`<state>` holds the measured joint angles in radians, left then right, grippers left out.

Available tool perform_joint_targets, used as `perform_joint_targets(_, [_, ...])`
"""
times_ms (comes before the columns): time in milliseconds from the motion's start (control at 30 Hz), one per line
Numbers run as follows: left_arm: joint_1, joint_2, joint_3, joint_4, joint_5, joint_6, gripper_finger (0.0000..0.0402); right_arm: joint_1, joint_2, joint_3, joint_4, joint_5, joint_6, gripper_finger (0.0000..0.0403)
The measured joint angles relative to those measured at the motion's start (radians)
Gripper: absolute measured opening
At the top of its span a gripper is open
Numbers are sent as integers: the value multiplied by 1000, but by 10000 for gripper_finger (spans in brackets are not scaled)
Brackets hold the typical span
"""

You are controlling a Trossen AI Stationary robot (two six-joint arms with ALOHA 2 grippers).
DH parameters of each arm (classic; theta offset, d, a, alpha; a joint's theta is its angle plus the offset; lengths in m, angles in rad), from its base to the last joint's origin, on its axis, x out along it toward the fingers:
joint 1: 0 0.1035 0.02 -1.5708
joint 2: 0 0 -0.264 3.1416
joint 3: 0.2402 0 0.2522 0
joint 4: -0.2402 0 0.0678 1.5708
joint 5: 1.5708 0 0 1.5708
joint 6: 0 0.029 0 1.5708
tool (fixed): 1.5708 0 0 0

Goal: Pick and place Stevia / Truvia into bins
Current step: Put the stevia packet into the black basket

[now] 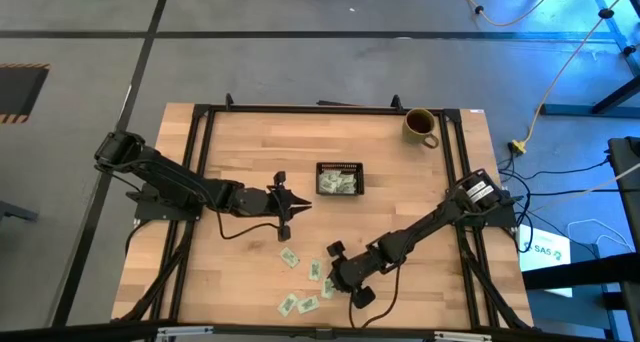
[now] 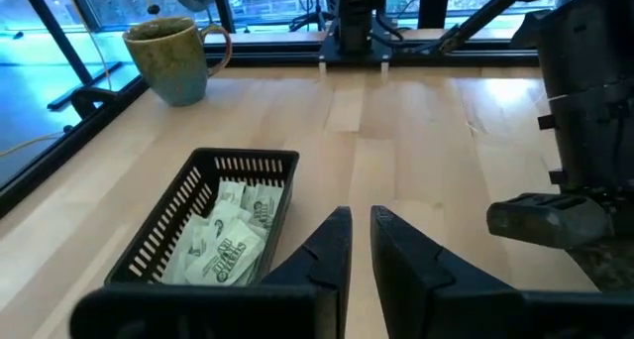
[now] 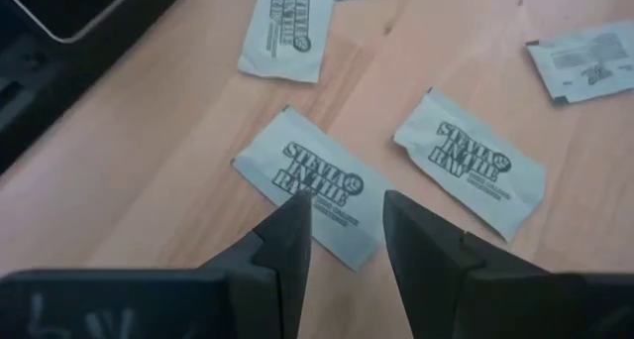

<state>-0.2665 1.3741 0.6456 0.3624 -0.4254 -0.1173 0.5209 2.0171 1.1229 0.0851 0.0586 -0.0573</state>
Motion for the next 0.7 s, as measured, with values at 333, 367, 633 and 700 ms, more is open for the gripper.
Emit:
perform_joint_targets(333, [0, 0, 0, 0, -1, 0, 36, 0, 33, 0, 18, 0, 1, 122])
perform_joint_targets(367, [0, 0, 0, 0, -1, 0, 36, -2, 41, 2, 25, 0, 2, 118])
perform_joint_targets(633, [0, 0, 0, -1, 0, 0, 40, -2, 63, 4, 21, 1, 30, 65])
perform_joint_targets(700, [0, 0, 0, 0, -1, 0, 38, -3, 63, 4, 17, 4, 27, 48])
